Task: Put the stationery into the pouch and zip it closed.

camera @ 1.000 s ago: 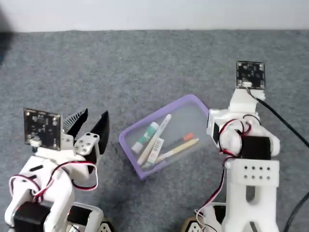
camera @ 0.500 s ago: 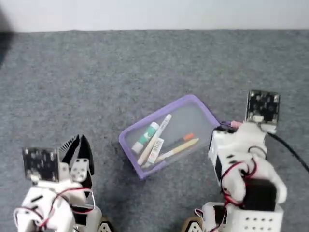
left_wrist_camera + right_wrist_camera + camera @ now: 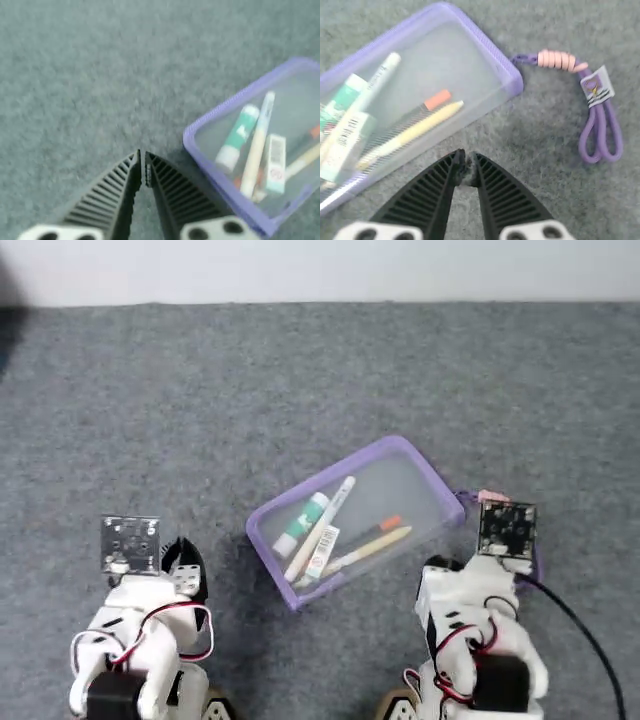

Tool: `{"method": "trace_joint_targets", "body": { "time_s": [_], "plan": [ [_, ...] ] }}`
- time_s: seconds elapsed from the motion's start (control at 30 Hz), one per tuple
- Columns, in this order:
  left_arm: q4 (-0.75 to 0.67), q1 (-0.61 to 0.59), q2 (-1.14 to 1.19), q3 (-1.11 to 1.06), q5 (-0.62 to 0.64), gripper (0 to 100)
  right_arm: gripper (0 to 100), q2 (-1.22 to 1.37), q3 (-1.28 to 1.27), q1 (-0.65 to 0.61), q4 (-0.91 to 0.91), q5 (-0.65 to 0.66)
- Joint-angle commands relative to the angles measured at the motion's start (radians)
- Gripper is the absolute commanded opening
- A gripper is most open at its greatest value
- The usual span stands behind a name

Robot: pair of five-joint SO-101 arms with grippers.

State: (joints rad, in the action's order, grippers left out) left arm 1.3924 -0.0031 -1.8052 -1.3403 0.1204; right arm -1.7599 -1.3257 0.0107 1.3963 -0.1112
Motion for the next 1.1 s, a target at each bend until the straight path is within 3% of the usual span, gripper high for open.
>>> {"method": "trace_joint_targets", "body": {
  "time_s": [0.0,0.5,0.73,1.07],
  "plan": [
    [-0.049,-0.008,-0.012,-0.094,0.011,2,0.8,-0.064,-0.052,0.004,-0.002,-0.003],
    [-0.117,-0.014,-0.012,-0.309,0.011,2,0.8,-0.035,-0.199,0.005,-0.044,-0.003],
    [-0.132,-0.163,-0.012,-0.341,0.011,2,0.8,-0.030,-0.364,0.002,-0.105,-0.008],
    [-0.132,-0.167,-0.012,-0.341,0.011,2,0.9,-0.035,-0.359,-0.002,-0.101,-0.008]
  ]
}}
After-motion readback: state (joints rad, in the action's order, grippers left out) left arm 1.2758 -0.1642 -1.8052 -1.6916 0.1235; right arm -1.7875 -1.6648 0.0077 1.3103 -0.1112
